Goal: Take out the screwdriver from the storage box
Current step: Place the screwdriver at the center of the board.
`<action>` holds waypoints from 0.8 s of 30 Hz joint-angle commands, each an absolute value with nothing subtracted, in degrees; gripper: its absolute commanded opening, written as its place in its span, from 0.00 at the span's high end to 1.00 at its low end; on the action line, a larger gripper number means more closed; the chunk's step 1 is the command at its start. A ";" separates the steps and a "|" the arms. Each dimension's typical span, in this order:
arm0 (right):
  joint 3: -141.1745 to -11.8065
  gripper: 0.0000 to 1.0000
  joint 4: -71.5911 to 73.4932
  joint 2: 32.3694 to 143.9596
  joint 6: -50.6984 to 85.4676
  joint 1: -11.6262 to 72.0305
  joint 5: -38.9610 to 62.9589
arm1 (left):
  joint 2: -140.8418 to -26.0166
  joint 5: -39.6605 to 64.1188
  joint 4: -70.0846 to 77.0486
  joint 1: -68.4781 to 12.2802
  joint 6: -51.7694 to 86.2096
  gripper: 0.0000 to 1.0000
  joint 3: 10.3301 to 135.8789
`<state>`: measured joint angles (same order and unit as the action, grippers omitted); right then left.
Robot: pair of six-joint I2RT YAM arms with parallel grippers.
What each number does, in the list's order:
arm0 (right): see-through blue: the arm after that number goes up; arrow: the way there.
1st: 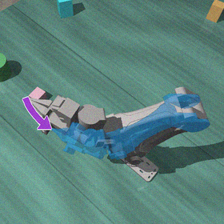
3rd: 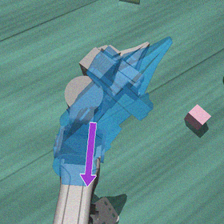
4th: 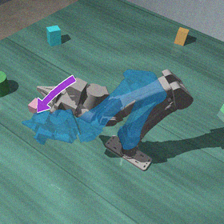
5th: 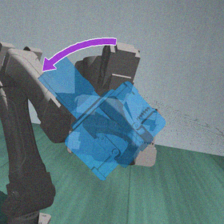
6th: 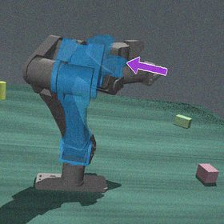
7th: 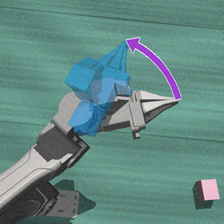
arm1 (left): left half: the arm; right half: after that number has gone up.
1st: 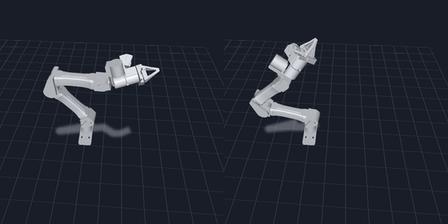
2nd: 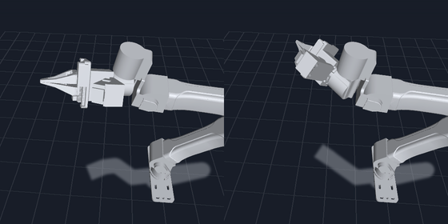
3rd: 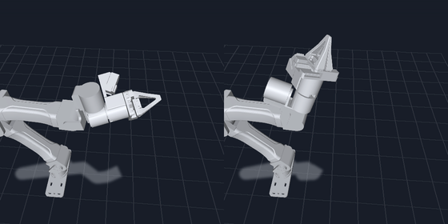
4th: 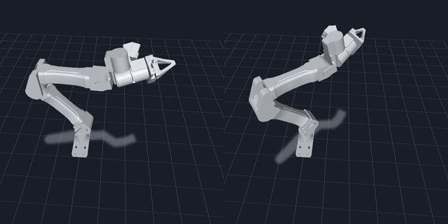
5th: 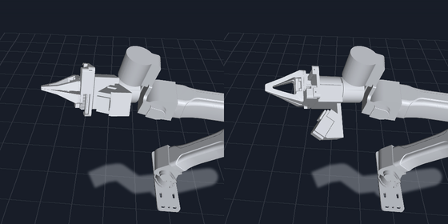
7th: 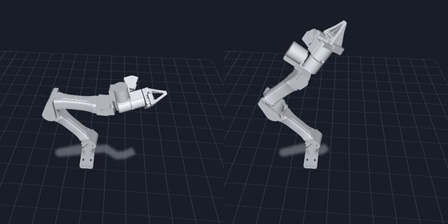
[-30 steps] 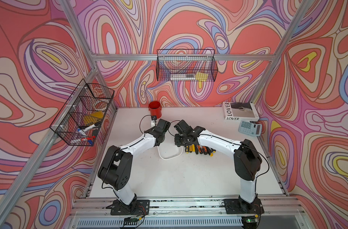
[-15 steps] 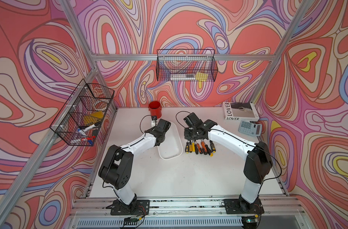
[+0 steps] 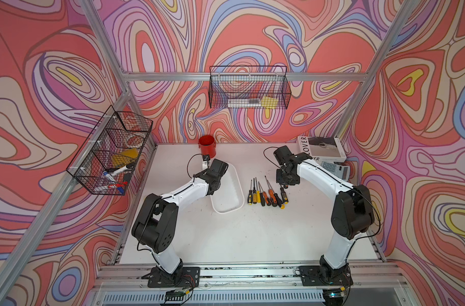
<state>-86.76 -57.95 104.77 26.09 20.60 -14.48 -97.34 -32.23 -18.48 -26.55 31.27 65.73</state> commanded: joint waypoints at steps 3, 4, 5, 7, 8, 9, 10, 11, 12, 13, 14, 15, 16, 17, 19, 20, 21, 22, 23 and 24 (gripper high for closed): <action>-85.56 1.00 -60.02 106.58 23.30 17.80 -19.75 | -97.56 -33.35 -21.27 -26.26 29.37 1.00 66.01; -84.74 1.00 -59.11 106.77 22.63 17.16 -19.51 | -97.55 -33.40 -21.35 -26.21 29.35 1.00 66.17; -84.15 1.00 -58.60 107.28 22.14 16.62 -18.85 | -97.60 -33.40 -21.39 -26.26 29.26 1.00 66.19; -83.64 1.00 -58.62 109.21 21.68 16.00 -18.36 | -98.06 -33.18 -21.84 -26.25 29.14 1.00 66.65; -83.12 1.00 -58.30 110.32 21.56 15.91 -18.52 | -98.32 -33.01 -22.03 -26.28 29.17 1.00 66.78; -82.39 1.00 -57.62 111.06 21.43 15.76 -18.33 | -98.64 -32.68 -22.18 -26.27 29.12 1.00 66.99; -81.87 1.00 -57.04 111.96 21.58 15.48 -17.84 | -99.02 -32.29 -22.23 -26.26 29.16 1.00 67.10; -81.32 1.00 -56.34 112.50 21.65 15.32 -17.33 | -99.33 -31.96 -22.37 -26.22 29.05 1.00 67.31; -80.71 1.00 -55.26 112.92 21.69 15.25 -16.77 | -99.68 -31.58 -22.61 -26.27 28.90 1.00 67.46; -80.06 1.00 -54.04 113.24 21.77 15.12 -16.14 | -100.05 -31.16 -22.82 -26.11 28.76 1.00 67.75; -79.61 1.00 -53.14 113.57 21.59 14.95 -15.31 | -100.40 -30.67 -23.14 -26.11 28.50 1.00 68.09; -79.48 1.00 -52.68 114.04 21.61 14.77 -14.66 | -100.89 -30.12 -23.66 -26.03 28.35 1.00 68.52; -79.50 1.00 -52.43 114.65 21.50 14.68 -14.35 | -101.25 -29.82 -24.26 -25.92 28.30 1.00 69.00; -79.46 1.00 -52.32 115.07 21.35 14.68 -13.86 | -101.61 -29.72 -24.69 -25.87 28.30 1.00 69.39; -79.05 1.00 -51.51 115.61 21.13 14.68 -12.12 | -101.94 -29.49 -24.87 -25.77 28.39 1.00 69.43; -78.85 1.00 -51.12 115.70 21.09 14.68 -11.15 | -102.04 -29.38 -24.87 -25.81 28.43 1.00 69.36; -78.62 1.00 -50.94 115.64 21.16 14.68 -10.29 | -102.12 -29.27 -24.86 -25.75 28.48 1.00 69.48; -78.44 1.00 -50.74 115.66 21.13 14.66 -9.53 | -102.13 -29.25 -24.82 -25.74 28.48 1.00 69.47; -78.25 1.00 -50.50 115.66 21.25 14.66 -8.48 | -102.27 -29.21 -24.85 -25.75 28.43 1.00 69.44; -78.02 1.00 -50.33 115.64 21.43 14.68 -7.25 | -102.37 -29.10 -24.87 -25.67 28.31 1.00 69.45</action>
<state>-79.26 -52.75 114.59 21.47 15.00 -12.36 -100.92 -28.62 -21.65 -26.06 29.95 68.75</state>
